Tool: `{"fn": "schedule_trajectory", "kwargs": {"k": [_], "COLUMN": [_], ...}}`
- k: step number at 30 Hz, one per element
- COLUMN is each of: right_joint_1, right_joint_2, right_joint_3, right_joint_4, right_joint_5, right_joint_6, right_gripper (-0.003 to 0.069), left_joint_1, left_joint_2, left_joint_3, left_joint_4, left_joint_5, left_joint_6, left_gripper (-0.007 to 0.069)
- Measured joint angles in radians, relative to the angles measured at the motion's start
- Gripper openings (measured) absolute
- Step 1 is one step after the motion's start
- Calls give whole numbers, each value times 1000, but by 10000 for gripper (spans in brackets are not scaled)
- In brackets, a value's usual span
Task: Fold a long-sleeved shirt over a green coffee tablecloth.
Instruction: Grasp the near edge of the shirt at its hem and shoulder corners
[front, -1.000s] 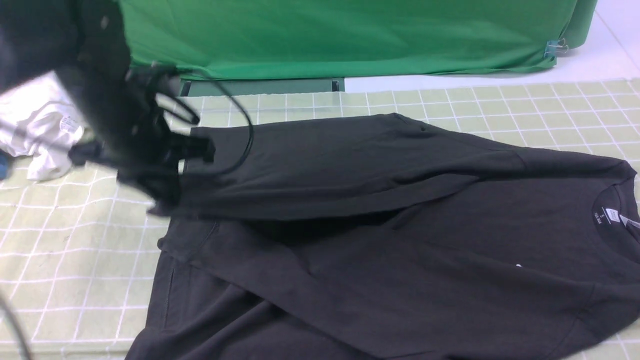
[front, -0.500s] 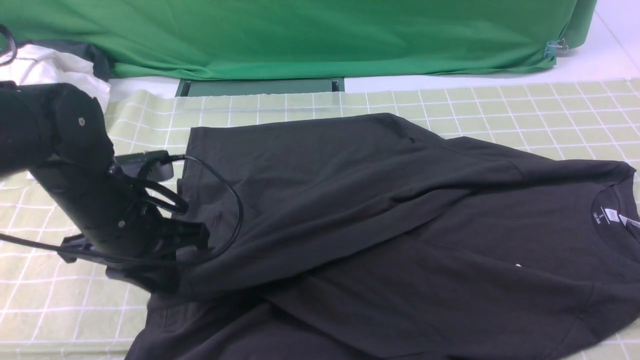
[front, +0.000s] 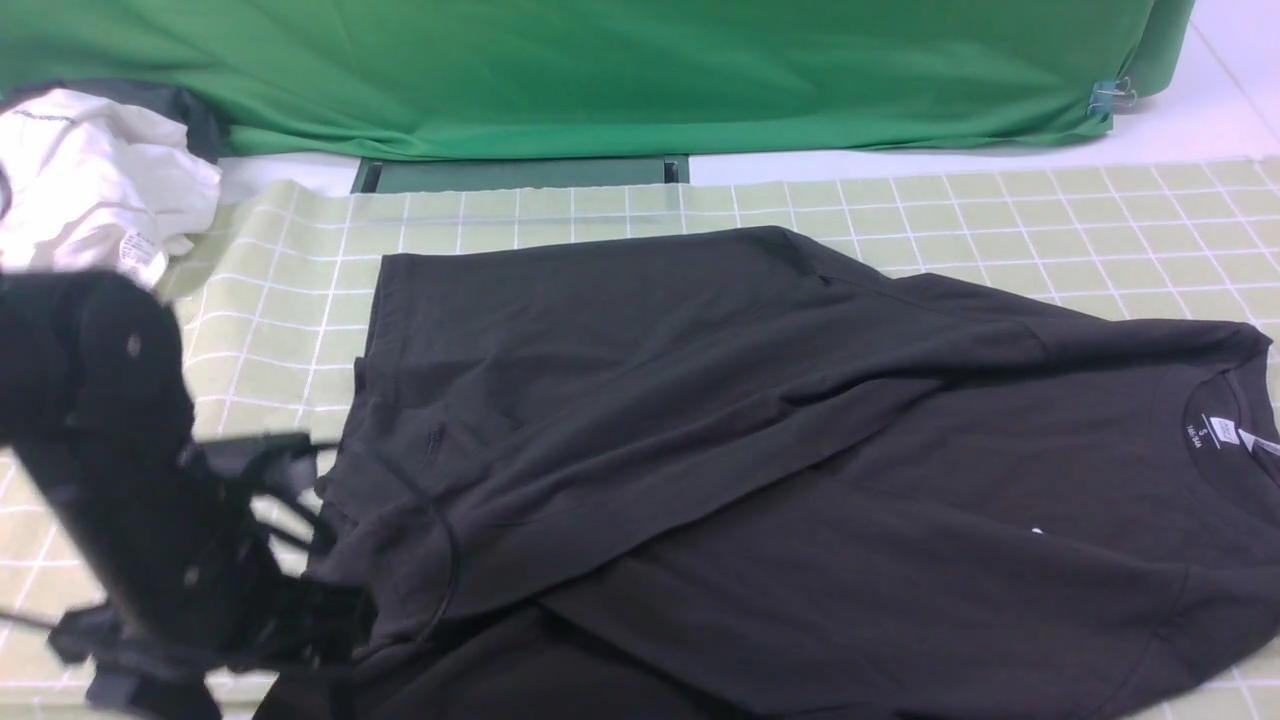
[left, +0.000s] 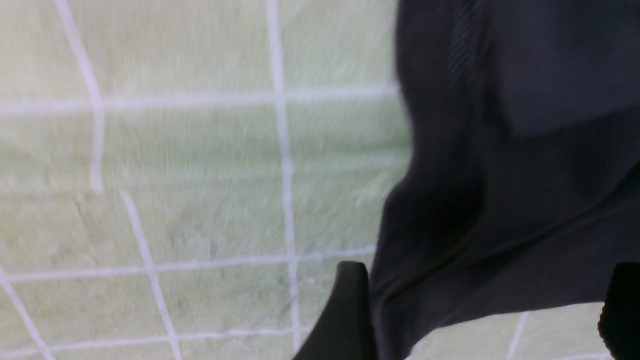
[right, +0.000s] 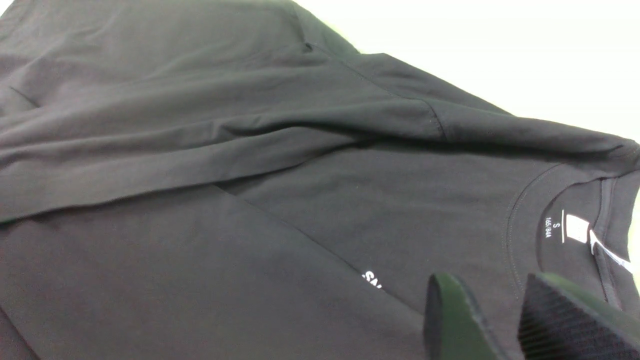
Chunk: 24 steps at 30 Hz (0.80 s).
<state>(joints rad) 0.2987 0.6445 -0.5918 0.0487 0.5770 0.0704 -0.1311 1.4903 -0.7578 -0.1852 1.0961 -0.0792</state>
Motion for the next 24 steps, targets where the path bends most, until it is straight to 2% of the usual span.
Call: {"fn": "schedule_trajectory", "kwargs": {"k": [9,14,17,21,24], "right_joint_1": [0,0,0,0,0], "right_joint_2": [0,0,0,17,71], "right_joint_3": [0,0,0,-46,-120], "right_joint_4": [0,0,2,9,12], "right_joint_5": [-34,-38,-34,59,204], "right_joint_6": [0,0,0,-2,-38], "right_gripper": [216,216,216,216,216], "left_joint_1": [0,0,0,0,0], "left_joint_2": [-30,-35,-38,-38,-38], "left_joint_3": [175,198,203,203,203], "left_joint_4": [-9,-8,1,-23,-27], "left_joint_5": [-129,-178,-184,-192,-182], "left_joint_6": [-9,-11,-10,24,37], "left_gripper": [562,486,344,86,25]}}
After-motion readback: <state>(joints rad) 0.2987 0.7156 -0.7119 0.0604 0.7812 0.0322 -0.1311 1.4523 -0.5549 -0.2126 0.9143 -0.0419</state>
